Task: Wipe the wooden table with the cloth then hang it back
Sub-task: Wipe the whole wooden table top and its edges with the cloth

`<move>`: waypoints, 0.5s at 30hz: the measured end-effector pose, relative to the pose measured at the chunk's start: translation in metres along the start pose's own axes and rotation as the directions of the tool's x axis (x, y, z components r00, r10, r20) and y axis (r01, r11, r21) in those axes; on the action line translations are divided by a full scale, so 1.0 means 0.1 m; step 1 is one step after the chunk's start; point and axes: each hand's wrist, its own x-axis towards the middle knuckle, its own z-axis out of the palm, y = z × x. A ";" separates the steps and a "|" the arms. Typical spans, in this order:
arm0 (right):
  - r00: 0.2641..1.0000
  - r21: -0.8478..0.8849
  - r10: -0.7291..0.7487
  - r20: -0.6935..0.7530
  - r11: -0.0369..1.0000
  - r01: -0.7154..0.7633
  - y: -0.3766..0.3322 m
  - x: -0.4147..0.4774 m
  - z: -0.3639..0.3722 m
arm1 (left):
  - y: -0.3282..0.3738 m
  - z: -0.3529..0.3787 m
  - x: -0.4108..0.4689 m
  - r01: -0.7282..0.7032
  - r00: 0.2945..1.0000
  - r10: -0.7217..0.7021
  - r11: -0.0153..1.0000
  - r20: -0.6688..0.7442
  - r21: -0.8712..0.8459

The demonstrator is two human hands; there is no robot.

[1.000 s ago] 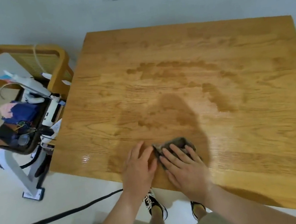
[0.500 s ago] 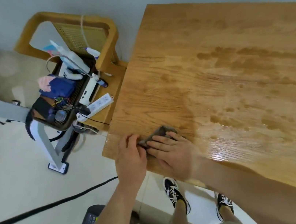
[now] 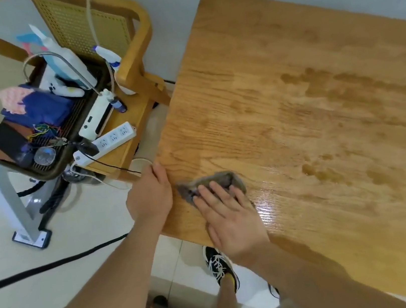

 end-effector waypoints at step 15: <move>0.998 0.006 -0.059 0.007 0.998 0.059 0.96 1.46 -0.46 | -0.05 0.02 0.10 -0.054 0.998 0.053 0.998 0.038 0.015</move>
